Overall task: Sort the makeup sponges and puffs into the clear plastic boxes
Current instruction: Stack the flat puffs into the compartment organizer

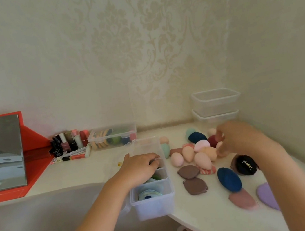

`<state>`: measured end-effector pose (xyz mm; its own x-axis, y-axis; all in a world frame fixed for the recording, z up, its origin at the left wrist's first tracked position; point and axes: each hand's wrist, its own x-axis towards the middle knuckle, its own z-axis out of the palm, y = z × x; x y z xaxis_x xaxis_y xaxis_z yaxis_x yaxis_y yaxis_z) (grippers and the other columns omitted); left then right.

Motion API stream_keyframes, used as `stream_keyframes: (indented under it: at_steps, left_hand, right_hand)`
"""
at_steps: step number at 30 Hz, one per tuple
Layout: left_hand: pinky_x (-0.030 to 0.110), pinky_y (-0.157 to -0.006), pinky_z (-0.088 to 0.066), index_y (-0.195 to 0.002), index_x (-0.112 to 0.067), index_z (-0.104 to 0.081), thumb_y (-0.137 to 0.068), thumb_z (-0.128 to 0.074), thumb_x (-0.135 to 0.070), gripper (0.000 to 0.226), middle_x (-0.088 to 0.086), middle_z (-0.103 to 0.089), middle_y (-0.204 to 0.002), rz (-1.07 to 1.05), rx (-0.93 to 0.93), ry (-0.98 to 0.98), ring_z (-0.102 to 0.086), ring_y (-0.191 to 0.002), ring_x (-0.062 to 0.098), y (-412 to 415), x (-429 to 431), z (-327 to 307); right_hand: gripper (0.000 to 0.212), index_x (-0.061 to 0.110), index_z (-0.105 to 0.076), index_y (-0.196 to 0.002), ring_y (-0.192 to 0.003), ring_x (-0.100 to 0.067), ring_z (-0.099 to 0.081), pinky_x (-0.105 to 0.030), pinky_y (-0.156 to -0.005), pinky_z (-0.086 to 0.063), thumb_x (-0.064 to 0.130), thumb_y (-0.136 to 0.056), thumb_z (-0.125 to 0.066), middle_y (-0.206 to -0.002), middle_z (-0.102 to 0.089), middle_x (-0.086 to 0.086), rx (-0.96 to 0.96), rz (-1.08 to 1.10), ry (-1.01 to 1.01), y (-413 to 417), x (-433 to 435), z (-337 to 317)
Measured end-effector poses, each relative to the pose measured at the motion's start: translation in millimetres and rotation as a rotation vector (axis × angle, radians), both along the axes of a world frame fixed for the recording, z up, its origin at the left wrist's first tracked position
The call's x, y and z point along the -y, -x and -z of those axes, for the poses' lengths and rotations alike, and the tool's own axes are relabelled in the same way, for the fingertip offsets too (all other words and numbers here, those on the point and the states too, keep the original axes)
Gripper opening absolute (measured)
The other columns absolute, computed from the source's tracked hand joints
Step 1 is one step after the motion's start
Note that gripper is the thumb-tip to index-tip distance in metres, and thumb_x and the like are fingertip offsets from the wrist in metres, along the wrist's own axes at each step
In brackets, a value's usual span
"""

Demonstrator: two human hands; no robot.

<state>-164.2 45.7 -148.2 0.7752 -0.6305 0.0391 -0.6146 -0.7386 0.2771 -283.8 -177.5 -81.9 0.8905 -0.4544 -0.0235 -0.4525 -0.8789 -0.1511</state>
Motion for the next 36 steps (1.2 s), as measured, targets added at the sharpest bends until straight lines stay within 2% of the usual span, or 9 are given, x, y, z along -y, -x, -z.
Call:
stream_keyframes:
  at_steps: [3,7,11,13,15,17,22,29,36]
  left_hand:
    - [0.032,-0.096,-0.03,-0.113,-0.039,-0.055,-0.098,-0.032,-0.033,0.029,-0.013,-0.061,-0.121,0.001,-0.018,0.013,-0.049,-0.109,0.014,-0.5,-0.6,0.3]
    - [0.032,-0.089,-0.03,-0.091,-0.04,-0.051,-0.097,-0.033,-0.034,0.019,-0.012,-0.063,-0.106,-0.01,-0.016,0.006,-0.048,-0.095,0.013,1.4,0.0,-1.0]
    - [0.031,-0.087,-0.029,-0.095,-0.037,-0.052,-0.097,-0.033,-0.037,0.019,-0.011,-0.063,-0.109,-0.032,-0.004,0.002,-0.047,-0.095,0.014,2.2,0.6,-1.8]
    - [0.032,-0.088,-0.031,-0.105,-0.029,-0.056,-0.097,-0.035,-0.038,0.025,-0.007,-0.063,-0.113,-0.068,0.004,-0.004,-0.049,-0.098,0.017,3.5,1.1,-3.0]
    - [0.031,-0.086,-0.032,-0.101,-0.023,-0.059,-0.097,-0.036,-0.038,0.028,-0.003,-0.063,-0.111,-0.085,0.013,-0.009,-0.049,-0.096,0.018,4.3,1.1,-3.9]
    - [0.031,-0.083,-0.032,-0.094,-0.023,-0.059,-0.098,-0.036,-0.038,0.027,-0.001,-0.064,-0.109,-0.074,0.014,-0.015,-0.048,-0.093,0.018,4.8,0.9,-3.7]
    - [0.033,-0.091,-0.034,-0.099,-0.027,-0.062,-0.099,-0.034,-0.037,0.03,-0.006,-0.064,-0.108,-0.021,-0.002,0.023,-0.05,-0.097,0.017,3.6,-0.8,-1.9]
    - [0.031,-0.089,-0.034,-0.099,-0.029,-0.062,-0.099,-0.034,-0.037,0.029,-0.008,-0.064,-0.104,0.003,0.02,0.035,-0.05,-0.097,0.016,1.5,-0.6,0.4]
    - [0.032,-0.091,-0.034,-0.1,-0.024,-0.062,-0.099,-0.034,-0.037,0.031,-0.006,-0.065,-0.104,-0.004,0.017,0.032,-0.052,-0.099,0.017,2.1,0.6,0.2]
  right_hand:
    - [0.046,0.017,-0.055,-0.112,-0.096,-0.021,-0.058,-0.032,-0.085,-0.05,0.029,-0.073,-0.076,-0.105,-0.06,-0.001,-0.168,0.108,0.044,13.7,20.7,11.7]
    - [0.027,0.022,-0.044,-0.085,-0.089,-0.017,-0.053,-0.021,-0.063,-0.04,0.035,-0.083,-0.067,-0.08,-0.05,0.006,-0.305,0.068,0.194,23.9,27.9,18.1]
    - [0.035,0.023,-0.037,-0.072,-0.083,-0.017,-0.052,-0.02,-0.06,-0.038,0.037,-0.083,-0.067,-0.073,-0.047,0.007,-0.282,0.101,0.18,23.7,32.6,24.3]
    - [0.028,0.019,-0.048,-0.09,-0.086,-0.018,-0.055,-0.022,-0.067,-0.041,0.037,-0.082,-0.069,-0.086,-0.057,0.003,-0.241,0.108,0.122,24.1,33.9,24.7]
    - [0.041,0.014,-0.049,-0.109,-0.087,-0.018,-0.055,-0.022,-0.066,-0.041,0.035,-0.082,-0.071,-0.097,-0.059,-0.001,-0.18,0.137,0.042,25.7,33.0,22.0]
    - [0.043,0.011,-0.051,-0.113,-0.087,-0.018,-0.056,-0.021,-0.062,-0.04,0.034,-0.082,-0.071,-0.098,-0.059,-0.002,-0.138,0.136,0.004,25.3,33.2,20.3]
    - [0.031,0.014,-0.065,-0.114,-0.108,-0.019,-0.061,-0.026,-0.087,-0.046,0.029,-0.087,-0.066,-0.117,-0.064,-0.005,-0.124,0.134,0.003,16.8,37.0,17.5]
    - [0.013,0.016,-0.066,-0.076,-0.067,-0.009,-0.054,-0.017,-0.054,-0.037,0.017,-0.074,-0.079,-0.077,-0.063,0.004,0.15,0.094,-0.155,16.4,45.2,27.3]
    - [0.015,0.018,-0.054,-0.082,-0.069,-0.02,-0.064,-0.034,-0.067,-0.049,0.011,-0.084,-0.068,-0.079,-0.066,-0.006,0.428,-0.048,-0.435,3.7,34.6,8.1]
